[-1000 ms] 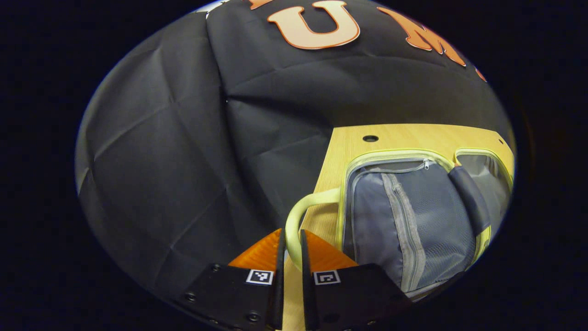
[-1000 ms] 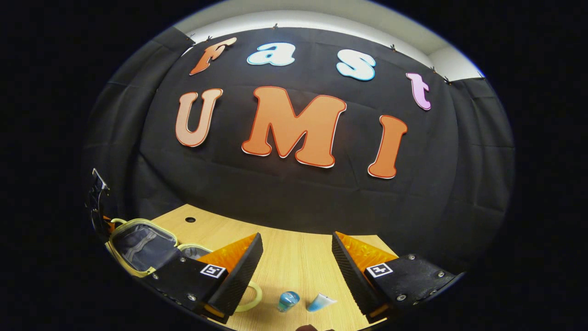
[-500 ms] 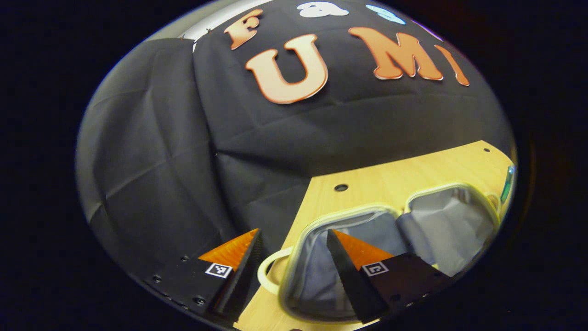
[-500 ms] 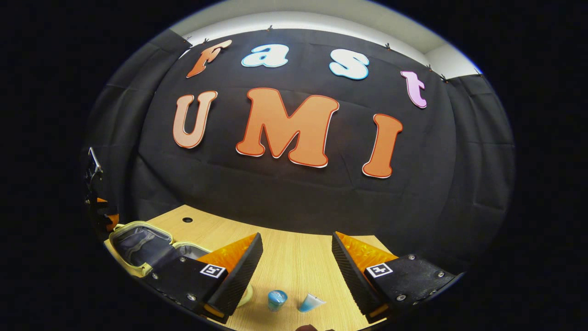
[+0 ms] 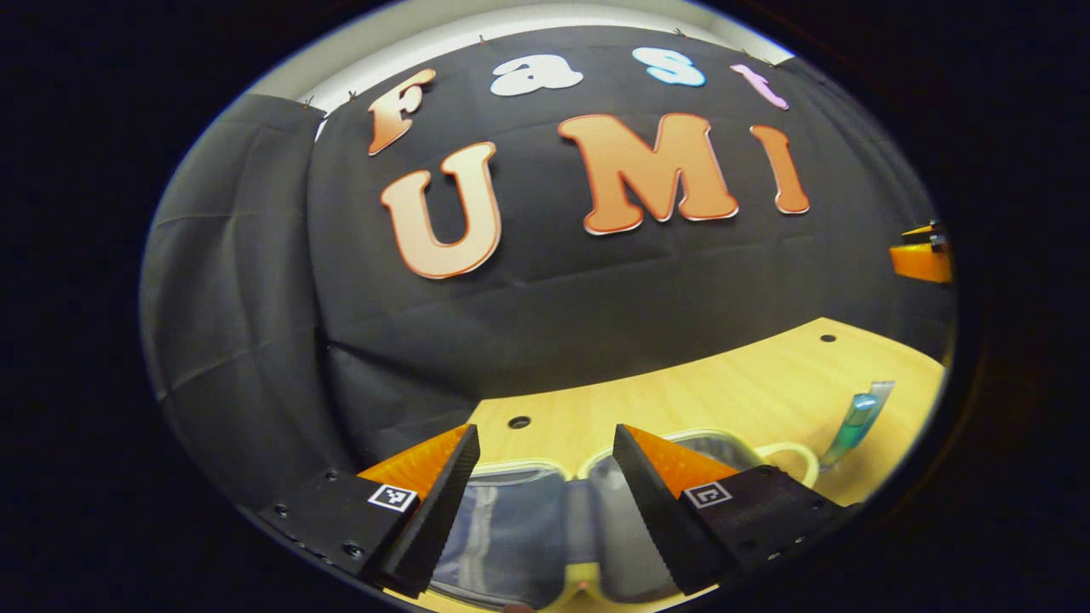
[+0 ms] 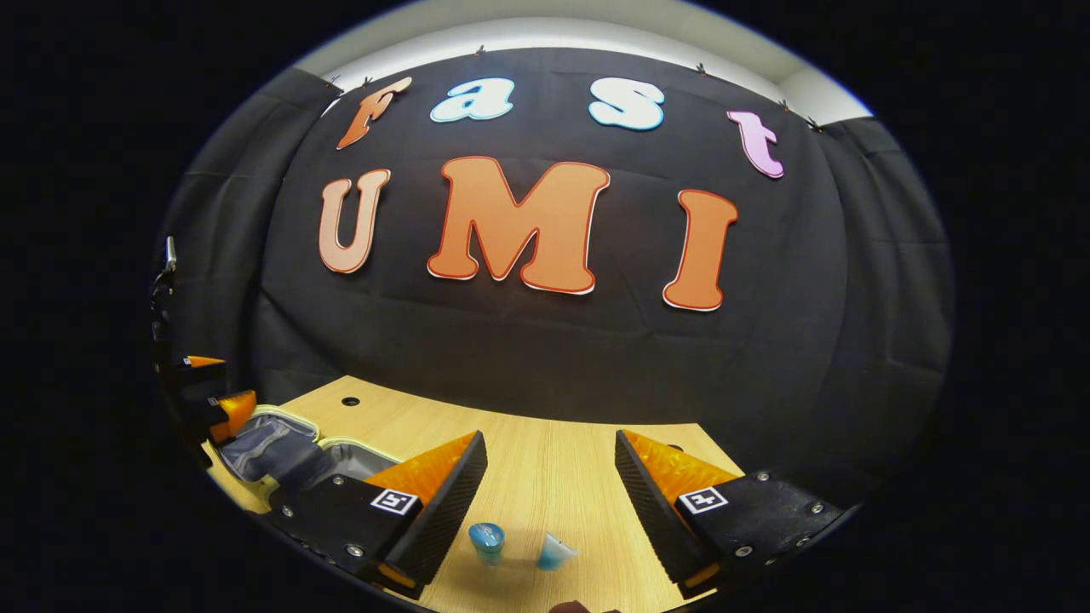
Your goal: First open the suitcase, pack the skin care products into it, and then close the suitcase.
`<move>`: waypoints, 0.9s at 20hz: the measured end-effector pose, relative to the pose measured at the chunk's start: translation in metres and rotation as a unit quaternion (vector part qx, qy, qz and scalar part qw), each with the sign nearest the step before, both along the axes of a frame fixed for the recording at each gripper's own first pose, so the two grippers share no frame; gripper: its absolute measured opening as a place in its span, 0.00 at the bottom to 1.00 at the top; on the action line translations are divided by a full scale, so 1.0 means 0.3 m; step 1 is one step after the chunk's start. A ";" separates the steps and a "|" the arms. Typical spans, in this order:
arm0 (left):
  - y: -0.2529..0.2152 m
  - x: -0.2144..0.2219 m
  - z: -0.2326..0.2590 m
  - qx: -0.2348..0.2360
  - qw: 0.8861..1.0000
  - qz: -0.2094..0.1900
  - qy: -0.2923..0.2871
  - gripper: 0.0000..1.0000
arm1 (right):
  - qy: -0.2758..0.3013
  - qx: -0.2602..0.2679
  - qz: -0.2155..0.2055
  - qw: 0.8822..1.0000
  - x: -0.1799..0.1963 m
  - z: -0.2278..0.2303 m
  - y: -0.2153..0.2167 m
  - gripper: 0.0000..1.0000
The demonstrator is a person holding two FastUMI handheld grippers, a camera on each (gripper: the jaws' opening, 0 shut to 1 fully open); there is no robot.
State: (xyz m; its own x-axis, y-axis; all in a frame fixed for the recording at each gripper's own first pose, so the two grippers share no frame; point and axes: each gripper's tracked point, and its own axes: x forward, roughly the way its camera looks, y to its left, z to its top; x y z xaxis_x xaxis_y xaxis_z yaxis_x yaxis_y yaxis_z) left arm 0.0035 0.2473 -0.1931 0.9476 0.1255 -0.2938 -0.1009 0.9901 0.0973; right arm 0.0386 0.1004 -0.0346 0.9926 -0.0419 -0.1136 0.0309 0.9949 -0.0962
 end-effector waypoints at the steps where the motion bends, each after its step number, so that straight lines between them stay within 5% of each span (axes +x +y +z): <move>1: -0.063 -0.003 0.000 -0.006 1.000 -0.012 -0.003 0.98 | 0.003 -0.001 0.003 1.000 -0.002 -0.013 -0.008 0.96; 10: -0.645 -0.016 -0.105 -0.023 0.990 -0.137 0.016 0.98 | 0.034 -0.001 0.049 0.998 0.017 -0.133 -0.047 0.96; 18: -0.977 -0.022 -0.239 -0.073 0.985 -0.156 0.020 0.98 | 0.036 -0.027 0.083 0.996 0.043 -0.265 -0.129 0.96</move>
